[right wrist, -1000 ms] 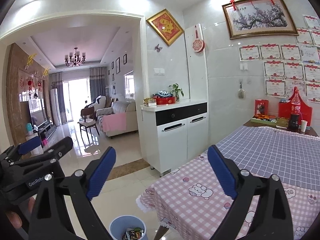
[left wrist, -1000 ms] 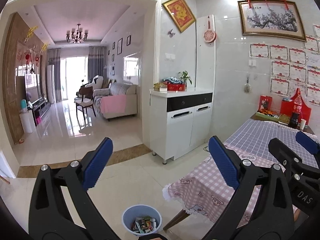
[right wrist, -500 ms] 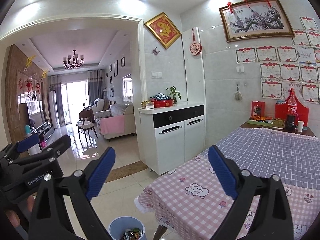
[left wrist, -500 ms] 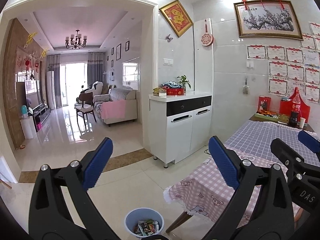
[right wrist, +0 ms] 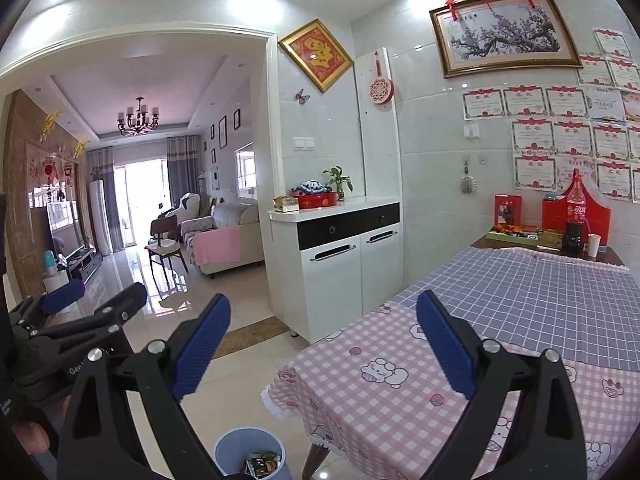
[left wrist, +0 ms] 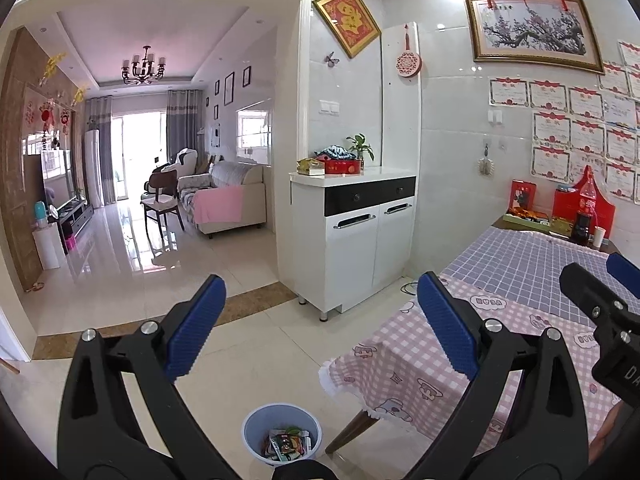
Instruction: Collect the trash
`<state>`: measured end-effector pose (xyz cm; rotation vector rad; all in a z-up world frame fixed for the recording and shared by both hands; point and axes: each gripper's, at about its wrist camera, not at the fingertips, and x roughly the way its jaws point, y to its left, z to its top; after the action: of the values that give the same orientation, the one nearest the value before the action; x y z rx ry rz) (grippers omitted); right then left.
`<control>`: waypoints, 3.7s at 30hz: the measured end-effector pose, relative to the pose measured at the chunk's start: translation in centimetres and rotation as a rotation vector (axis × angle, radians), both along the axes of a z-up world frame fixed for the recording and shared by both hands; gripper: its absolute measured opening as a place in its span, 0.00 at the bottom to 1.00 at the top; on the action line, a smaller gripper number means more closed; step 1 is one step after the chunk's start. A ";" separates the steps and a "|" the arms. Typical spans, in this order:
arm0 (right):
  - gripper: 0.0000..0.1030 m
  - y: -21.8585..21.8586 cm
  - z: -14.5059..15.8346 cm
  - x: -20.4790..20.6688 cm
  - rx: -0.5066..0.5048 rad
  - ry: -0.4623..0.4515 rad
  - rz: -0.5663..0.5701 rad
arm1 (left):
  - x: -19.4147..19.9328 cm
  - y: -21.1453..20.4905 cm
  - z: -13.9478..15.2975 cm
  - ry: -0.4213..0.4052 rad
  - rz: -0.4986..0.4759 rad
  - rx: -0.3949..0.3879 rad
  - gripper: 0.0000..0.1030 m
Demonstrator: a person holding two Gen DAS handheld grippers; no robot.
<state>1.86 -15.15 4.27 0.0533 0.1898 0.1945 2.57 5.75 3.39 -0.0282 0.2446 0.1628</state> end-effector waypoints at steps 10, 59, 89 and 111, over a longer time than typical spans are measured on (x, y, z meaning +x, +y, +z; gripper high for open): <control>0.90 -0.4 -0.2 -0.4 0.004 0.009 -0.007 | -0.4 -0.3 0.0 -0.005 -0.002 0.007 0.92; 0.90 0.1 -0.1 0.1 0.024 0.023 0.027 | 0.5 0.5 -0.2 0.006 0.036 0.014 0.92; 0.90 0.4 0.0 0.0 0.023 0.027 0.027 | 0.4 0.3 -0.8 0.010 0.031 0.014 0.92; 0.90 -0.3 -0.5 0.3 0.021 0.041 0.005 | 0.8 -0.3 -1.5 0.039 0.033 0.001 0.92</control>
<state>2.20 -15.42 3.81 0.0774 0.2286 0.2008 3.34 5.49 1.90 -0.0281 0.2832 0.1963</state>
